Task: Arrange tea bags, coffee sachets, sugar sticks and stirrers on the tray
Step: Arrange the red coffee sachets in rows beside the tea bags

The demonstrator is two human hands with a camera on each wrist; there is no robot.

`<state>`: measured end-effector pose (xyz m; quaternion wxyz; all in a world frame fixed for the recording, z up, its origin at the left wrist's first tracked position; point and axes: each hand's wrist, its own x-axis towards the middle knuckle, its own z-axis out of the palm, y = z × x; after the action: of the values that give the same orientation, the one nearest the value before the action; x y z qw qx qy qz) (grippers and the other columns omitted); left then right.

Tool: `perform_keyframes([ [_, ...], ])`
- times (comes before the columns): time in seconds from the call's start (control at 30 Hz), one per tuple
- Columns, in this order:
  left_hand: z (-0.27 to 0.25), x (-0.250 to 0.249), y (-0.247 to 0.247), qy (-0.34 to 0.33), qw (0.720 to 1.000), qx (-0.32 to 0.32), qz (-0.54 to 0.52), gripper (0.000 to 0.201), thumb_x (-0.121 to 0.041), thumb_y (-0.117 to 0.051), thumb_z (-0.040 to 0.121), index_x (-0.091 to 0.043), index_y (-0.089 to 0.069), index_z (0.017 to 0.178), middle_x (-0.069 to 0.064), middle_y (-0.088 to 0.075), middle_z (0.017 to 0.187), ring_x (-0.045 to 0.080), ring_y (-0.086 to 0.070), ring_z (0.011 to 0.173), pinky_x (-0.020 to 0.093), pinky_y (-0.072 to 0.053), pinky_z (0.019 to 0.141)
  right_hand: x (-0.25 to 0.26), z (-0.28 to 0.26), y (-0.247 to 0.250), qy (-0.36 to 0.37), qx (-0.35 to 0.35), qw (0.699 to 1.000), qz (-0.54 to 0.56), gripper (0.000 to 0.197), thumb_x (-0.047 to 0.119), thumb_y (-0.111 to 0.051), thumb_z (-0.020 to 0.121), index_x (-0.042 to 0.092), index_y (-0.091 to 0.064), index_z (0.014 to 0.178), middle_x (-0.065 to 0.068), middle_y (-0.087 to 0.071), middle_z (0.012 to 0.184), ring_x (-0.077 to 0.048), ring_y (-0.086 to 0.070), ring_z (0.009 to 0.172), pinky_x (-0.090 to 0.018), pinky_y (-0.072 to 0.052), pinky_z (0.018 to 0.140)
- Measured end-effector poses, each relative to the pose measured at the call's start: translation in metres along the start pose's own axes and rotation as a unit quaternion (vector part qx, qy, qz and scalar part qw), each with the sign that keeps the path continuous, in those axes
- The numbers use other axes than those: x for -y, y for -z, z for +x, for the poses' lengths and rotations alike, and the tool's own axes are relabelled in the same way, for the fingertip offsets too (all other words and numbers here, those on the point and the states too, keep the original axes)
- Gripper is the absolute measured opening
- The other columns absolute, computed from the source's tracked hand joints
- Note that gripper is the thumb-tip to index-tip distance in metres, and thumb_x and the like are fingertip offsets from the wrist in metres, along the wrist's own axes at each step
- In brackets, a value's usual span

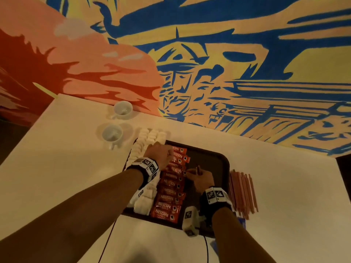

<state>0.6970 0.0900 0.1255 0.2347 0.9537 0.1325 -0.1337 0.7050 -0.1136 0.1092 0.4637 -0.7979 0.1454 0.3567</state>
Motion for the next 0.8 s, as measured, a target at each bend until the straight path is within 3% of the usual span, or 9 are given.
perform_keyframes([
  [0.13, 0.017, -0.004, -0.012, -0.024, 0.999, 0.003, 0.041, 0.006, -0.033, -0.058, 0.093, -0.035, -0.063, 0.094, -0.003, -0.062, 0.101, 0.022, -0.050, 0.109, 0.041, -0.035, 0.099, 0.000, 0.013, -0.007, -0.001, 0.006, 1.000, -0.006, 0.007, 0.023, -0.077, 0.088, 0.028, -0.073, 0.085, 0.004, -0.072, 0.097, -0.018, -0.067, 0.095, -0.039, -0.056, 0.088],
  [0.3, 0.028, -0.008, -0.015, -0.047, 0.996, 0.020, 0.074, 0.010, -0.035, -0.057, 0.095, -0.034, -0.067, 0.097, -0.004, -0.059, 0.109, 0.024, -0.045, 0.115, 0.043, -0.038, 0.098, -0.003, 0.023, -0.009, 0.007, 0.005, 1.000, -0.020, 0.004, 0.030, -0.078, 0.088, 0.030, -0.074, 0.088, 0.003, -0.074, 0.099, -0.019, -0.069, 0.096, -0.045, -0.057, 0.094],
  [0.43, 0.026, -0.008, -0.006, -0.051, 0.997, 0.013, 0.051, 0.020, -0.040, -0.060, 0.094, -0.033, -0.068, 0.111, -0.002, -0.057, 0.122, 0.025, -0.044, 0.121, 0.045, -0.037, 0.104, 0.001, 0.008, -0.001, 0.030, -0.011, 0.999, -0.041, 0.011, 0.031, -0.073, 0.091, 0.020, -0.073, 0.089, 0.002, -0.074, 0.093, -0.016, -0.069, 0.089, -0.039, -0.057, 0.088],
  [0.53, 0.016, -0.012, 0.005, -0.050, 0.999, -0.006, 0.005, 0.022, -0.040, -0.059, 0.095, -0.033, -0.068, 0.114, -0.002, -0.058, 0.123, 0.024, -0.046, 0.120, 0.042, -0.040, 0.102, 0.012, -0.013, 0.009, 0.075, -0.012, 0.997, -0.025, 0.021, 0.025, -0.067, 0.095, 0.020, -0.061, 0.076, 0.004, -0.064, 0.074, -0.011, -0.059, 0.068, -0.027, -0.049, 0.067],
  [0.63, -0.002, -0.017, 0.017, -0.050, 0.993, -0.014, -0.106, 0.019, -0.038, -0.059, 0.096, -0.030, -0.069, 0.110, -0.004, -0.065, 0.114, 0.017, -0.055, 0.113, 0.032, -0.046, 0.093, 0.026, -0.038, 0.016, 0.062, 0.015, 0.996, 0.063, 0.016, 0.016, -0.051, 0.103, 0.022, -0.060, 0.091, 0.009, -0.056, 0.064, -0.006, -0.048, 0.058, -0.020, -0.037, 0.057],
  [0.7, -0.023, -0.024, 0.028, -0.057, 0.978, 0.004, -0.201, 0.018, -0.036, -0.061, 0.096, -0.028, -0.070, 0.109, -0.010, -0.067, 0.112, 0.007, -0.059, 0.104, 0.022, -0.045, 0.088, 0.034, -0.057, 0.022, 0.062, 0.048, 0.989, 0.127, 0.023, 0.011, -0.043, 0.105, 0.020, -0.063, 0.102, 0.006, -0.056, 0.064, -0.010, -0.047, 0.061, -0.023, -0.038, 0.060],
  [0.8, -0.054, -0.030, 0.039, -0.081, 0.951, 0.056, -0.292, 0.029, -0.049, -0.061, 0.094, -0.030, -0.069, 0.115, -0.016, -0.065, 0.117, 0.002, -0.058, 0.108, 0.027, -0.046, 0.097, 0.036, -0.081, 0.032, 0.107, 0.113, 0.980, 0.122, 0.030, 0.001, -0.040, 0.102, 0.016, -0.066, 0.103, 0.003, -0.068, 0.080, -0.014, -0.059, 0.075, -0.029, -0.046, 0.074],
])
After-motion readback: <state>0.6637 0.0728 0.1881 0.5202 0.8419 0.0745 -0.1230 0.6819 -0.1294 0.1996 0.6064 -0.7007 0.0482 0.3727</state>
